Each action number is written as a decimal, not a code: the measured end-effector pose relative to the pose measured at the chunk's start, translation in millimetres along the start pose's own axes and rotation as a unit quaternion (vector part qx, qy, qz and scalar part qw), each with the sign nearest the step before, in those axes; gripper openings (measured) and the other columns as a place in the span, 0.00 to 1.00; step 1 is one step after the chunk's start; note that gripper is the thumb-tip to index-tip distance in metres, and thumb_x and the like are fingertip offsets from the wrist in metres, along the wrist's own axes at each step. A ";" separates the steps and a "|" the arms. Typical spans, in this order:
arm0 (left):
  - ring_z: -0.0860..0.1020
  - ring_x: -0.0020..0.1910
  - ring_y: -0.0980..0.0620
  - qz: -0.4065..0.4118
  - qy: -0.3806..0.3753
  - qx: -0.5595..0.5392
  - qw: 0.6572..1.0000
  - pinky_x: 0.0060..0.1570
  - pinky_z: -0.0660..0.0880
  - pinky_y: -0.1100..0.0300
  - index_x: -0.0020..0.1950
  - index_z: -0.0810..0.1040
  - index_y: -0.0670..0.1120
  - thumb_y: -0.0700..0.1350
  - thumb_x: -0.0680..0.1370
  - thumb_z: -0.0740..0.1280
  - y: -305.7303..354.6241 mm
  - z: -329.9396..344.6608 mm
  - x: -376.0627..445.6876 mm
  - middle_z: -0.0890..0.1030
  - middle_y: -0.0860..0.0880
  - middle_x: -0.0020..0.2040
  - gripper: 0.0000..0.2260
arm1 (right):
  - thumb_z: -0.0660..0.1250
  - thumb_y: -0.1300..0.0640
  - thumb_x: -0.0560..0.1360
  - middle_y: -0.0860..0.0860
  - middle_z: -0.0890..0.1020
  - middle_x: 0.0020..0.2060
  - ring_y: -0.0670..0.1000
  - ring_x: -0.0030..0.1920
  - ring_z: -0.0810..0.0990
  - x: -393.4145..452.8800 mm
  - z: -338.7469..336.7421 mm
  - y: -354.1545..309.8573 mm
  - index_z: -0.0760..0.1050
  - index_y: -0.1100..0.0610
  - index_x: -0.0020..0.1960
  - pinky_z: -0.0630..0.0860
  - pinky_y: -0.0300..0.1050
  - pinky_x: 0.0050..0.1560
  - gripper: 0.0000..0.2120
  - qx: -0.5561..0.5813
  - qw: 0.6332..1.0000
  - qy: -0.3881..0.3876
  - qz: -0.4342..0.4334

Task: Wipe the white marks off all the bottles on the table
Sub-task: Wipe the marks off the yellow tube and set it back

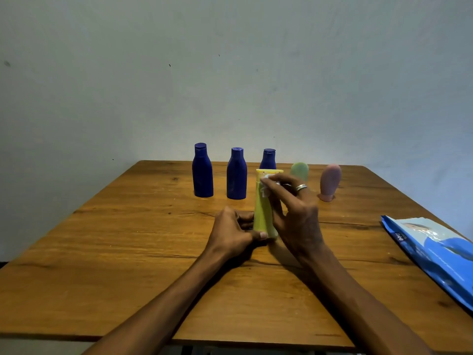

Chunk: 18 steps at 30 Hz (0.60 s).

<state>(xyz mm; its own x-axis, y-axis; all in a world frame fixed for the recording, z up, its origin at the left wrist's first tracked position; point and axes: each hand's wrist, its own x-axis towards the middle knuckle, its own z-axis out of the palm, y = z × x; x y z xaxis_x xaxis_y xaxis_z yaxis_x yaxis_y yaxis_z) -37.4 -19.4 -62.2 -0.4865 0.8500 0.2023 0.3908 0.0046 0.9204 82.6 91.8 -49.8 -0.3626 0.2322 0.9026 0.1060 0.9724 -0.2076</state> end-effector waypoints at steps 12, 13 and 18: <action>0.86 0.51 0.55 -0.031 0.011 -0.052 0.998 0.42 0.83 0.60 0.63 0.81 0.40 0.33 0.70 0.78 4.1 -0.7 -1.6 0.86 0.47 0.55 0.22 | 0.73 0.65 0.76 0.57 0.84 0.57 0.51 0.58 0.83 3.9 -4.9 9.9 0.81 0.60 0.63 0.77 0.33 0.60 0.16 0.074 0.991 0.071 0.088; 0.85 0.49 0.58 -0.029 0.011 -0.047 0.998 0.41 0.82 0.63 0.63 0.81 0.40 0.33 0.70 0.78 4.9 -0.5 -1.9 0.86 0.49 0.55 0.22 | 0.73 0.64 0.77 0.56 0.84 0.57 0.50 0.57 0.84 4.4 -4.5 12.3 0.80 0.59 0.64 0.79 0.34 0.59 0.16 0.094 0.986 0.085 0.109; 0.85 0.48 0.60 -0.024 0.012 -0.046 0.999 0.41 0.80 0.67 0.63 0.81 0.40 0.34 0.70 0.78 4.8 0.0 -1.2 0.86 0.49 0.55 0.22 | 0.74 0.63 0.76 0.55 0.85 0.56 0.49 0.56 0.85 4.0 -3.8 12.0 0.81 0.61 0.62 0.81 0.38 0.57 0.15 0.101 0.985 0.089 0.106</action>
<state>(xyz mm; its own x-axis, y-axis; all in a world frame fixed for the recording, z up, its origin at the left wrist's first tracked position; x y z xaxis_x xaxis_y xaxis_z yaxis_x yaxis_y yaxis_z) -34.9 -20.3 -58.0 -0.5222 0.8370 0.1634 0.2940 -0.0031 0.9558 85.9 104.3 -47.3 -0.1819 0.4409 0.8789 -0.0306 0.8909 -0.4532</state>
